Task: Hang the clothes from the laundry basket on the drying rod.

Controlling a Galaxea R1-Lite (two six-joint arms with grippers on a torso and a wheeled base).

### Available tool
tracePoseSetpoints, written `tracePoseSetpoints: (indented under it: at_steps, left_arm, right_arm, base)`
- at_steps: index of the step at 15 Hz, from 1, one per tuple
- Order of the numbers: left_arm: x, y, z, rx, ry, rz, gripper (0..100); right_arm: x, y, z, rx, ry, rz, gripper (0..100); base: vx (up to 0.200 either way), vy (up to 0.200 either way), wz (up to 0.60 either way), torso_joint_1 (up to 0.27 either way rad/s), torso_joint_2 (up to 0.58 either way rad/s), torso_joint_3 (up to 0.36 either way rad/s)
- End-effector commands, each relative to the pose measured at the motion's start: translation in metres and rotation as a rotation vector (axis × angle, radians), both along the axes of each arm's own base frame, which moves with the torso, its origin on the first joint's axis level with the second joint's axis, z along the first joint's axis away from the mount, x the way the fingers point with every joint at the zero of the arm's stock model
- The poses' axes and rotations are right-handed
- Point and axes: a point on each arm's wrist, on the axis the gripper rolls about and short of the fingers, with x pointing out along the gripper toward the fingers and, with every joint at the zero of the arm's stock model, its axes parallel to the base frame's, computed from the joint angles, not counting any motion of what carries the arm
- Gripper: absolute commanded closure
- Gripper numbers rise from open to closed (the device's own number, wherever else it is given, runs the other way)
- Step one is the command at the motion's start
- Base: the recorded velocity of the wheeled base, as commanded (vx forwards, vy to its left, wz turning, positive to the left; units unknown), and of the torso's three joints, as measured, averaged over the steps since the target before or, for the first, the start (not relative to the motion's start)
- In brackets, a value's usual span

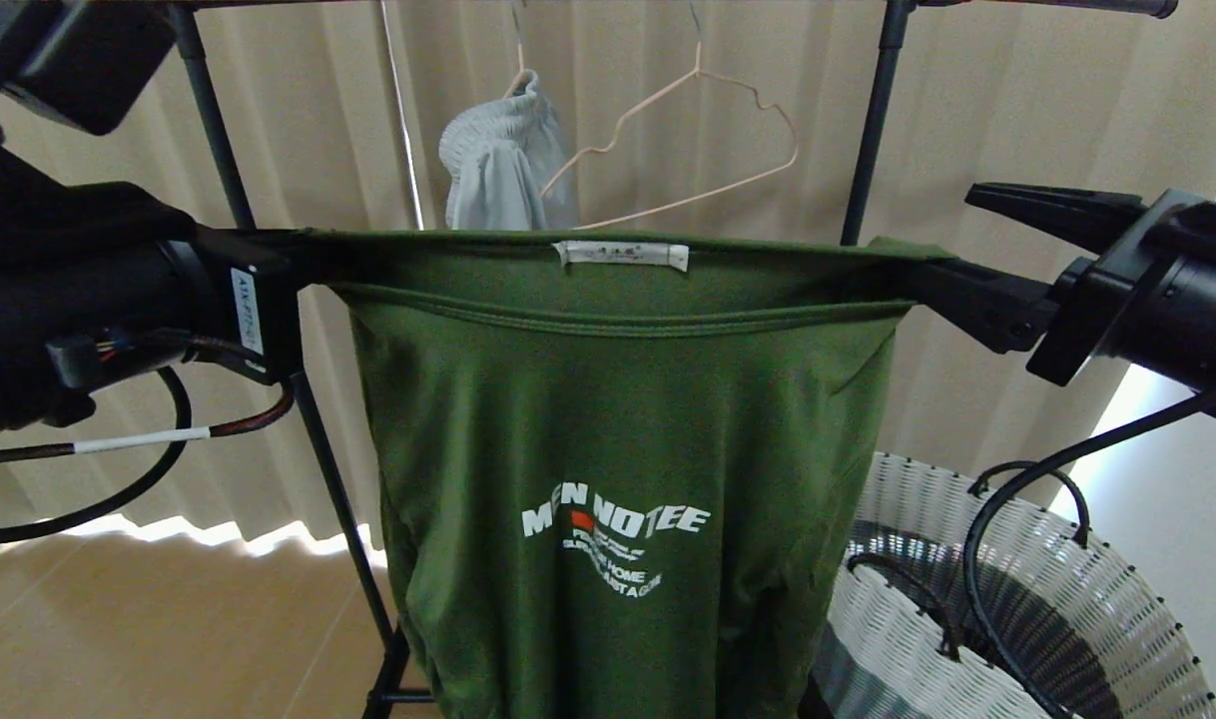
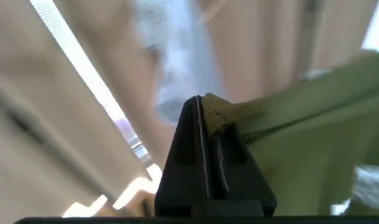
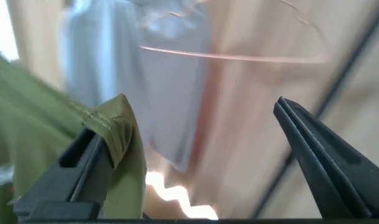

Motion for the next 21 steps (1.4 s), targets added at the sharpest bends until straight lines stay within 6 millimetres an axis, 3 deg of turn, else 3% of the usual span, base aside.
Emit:
tracePoseSetpoints:
  at_steps: [1, 5, 9, 15, 18, 19, 21]
  left_arm:
    - [0.005, -0.002, -0.002, 0.007, 0.011, 0.016, 100]
    - [0.012, -0.003, -0.001, 0.003, 0.005, 0.086, 100]
    - [0.032, -0.014, -0.005, -0.03, -0.044, 0.163, 100]
    - [0.029, -0.012, -0.006, -0.029, -0.043, 0.164, 100]
    - [-0.004, 0.013, -0.018, -0.028, -0.041, 0.178, 100]
    - [-0.021, 0.027, -0.028, -0.025, -0.034, 0.19, 100]
    - [-0.045, 0.044, -0.041, -0.04, -0.037, 0.194, 100]
  right_arm:
    - [-0.003, 0.0, 0.0, -0.002, -0.002, 0.038, 0]
    - [-0.012, -0.004, 0.003, 0.005, -0.018, 0.052, 0]
    - [-0.025, -0.008, -0.001, 0.001, -0.023, 0.144, 0]
    - [-0.03, -0.013, -0.005, -0.007, -0.016, 0.126, 0]
    - [-0.018, -0.042, -0.006, -0.045, -0.035, -0.071, 0]
    - [-0.014, -0.059, -0.011, -0.127, -0.038, -0.213, 0]
    - [-0.012, -0.071, -0.018, -0.175, -0.025, -0.377, 0]
  base:
    - [0.0, 0.0, 0.0, 0.0, 0.0, 0.0]
    - [0.0, 0.0, 0.0, 0.0, 0.0, 0.0]
    - [0.0, 0.0, 0.0, 0.0, 0.0, 0.0]
    - [0.0, 0.0, 0.0, 0.0, 0.0, 0.0]
    - [0.0, 0.0, 0.0, 0.0, 0.0, 0.0]
    - [0.0, 0.0, 0.0, 0.0, 0.0, 0.0]
    - [0.0, 0.0, 0.0, 0.0, 0.0, 0.0]
